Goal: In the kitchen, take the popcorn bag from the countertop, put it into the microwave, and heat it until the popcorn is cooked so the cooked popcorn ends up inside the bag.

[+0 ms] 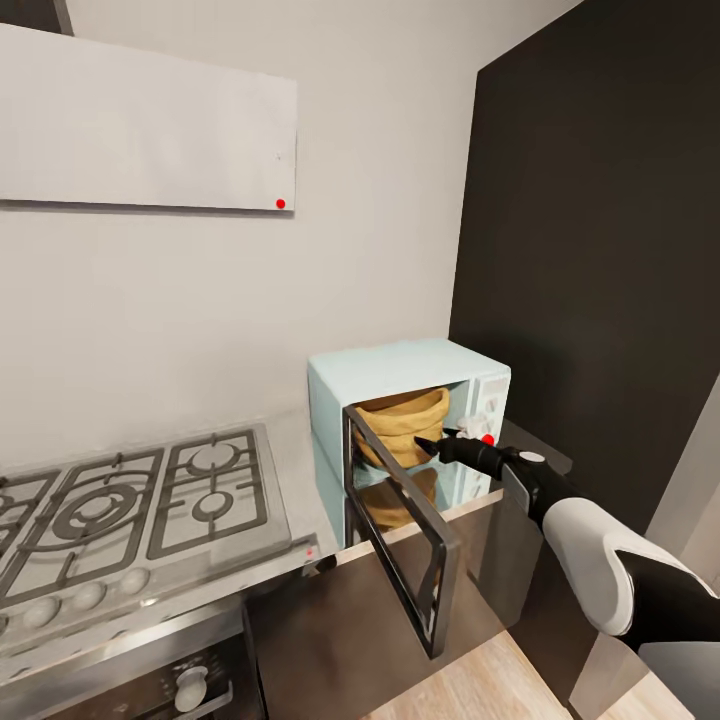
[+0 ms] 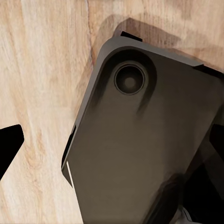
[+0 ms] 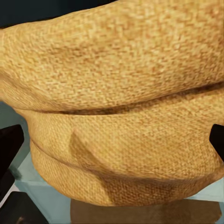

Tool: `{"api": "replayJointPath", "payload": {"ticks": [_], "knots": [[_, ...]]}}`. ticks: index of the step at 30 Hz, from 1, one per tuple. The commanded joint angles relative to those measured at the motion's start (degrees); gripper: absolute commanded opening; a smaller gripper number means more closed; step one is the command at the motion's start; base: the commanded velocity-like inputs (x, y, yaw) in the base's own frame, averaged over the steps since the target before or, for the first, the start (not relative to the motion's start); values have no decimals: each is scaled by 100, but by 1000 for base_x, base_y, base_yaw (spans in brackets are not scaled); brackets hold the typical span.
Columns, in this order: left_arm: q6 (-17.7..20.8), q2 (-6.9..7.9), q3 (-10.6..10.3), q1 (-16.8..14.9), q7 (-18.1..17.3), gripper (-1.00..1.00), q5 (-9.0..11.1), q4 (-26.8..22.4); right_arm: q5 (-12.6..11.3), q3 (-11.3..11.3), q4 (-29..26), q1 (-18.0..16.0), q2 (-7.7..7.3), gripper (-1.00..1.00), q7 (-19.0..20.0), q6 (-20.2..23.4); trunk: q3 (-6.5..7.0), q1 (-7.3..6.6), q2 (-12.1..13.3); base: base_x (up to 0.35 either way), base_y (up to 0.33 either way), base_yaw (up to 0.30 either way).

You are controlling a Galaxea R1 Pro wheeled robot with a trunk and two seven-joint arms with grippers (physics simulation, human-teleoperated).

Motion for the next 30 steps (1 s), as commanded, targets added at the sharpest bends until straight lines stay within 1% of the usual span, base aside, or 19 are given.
{"api": "replayJointPath", "payload": {"ticks": [1,11,23,30], "knots": [[-11,-1,38,2,5,100,-3,-4,67,-41,9,-5,2,100,13,-35,-7,0,-4,0,0,0],[-9,0,47,1,13,100,-3,-9,130,-27,-39,-5,-1,100,-21,-23,-7,0,-4,1,0,0],[-10,-1,38,1,5,100,-3,-10,133,-16,10,-5,22,100,41,-18,-7,0,-4,257,0,0],[-17,-1,38,2,5,100,-3,-9,94,-7,34,-5,29,100,105,-2,-7,0,-4,37,0,0]]}}
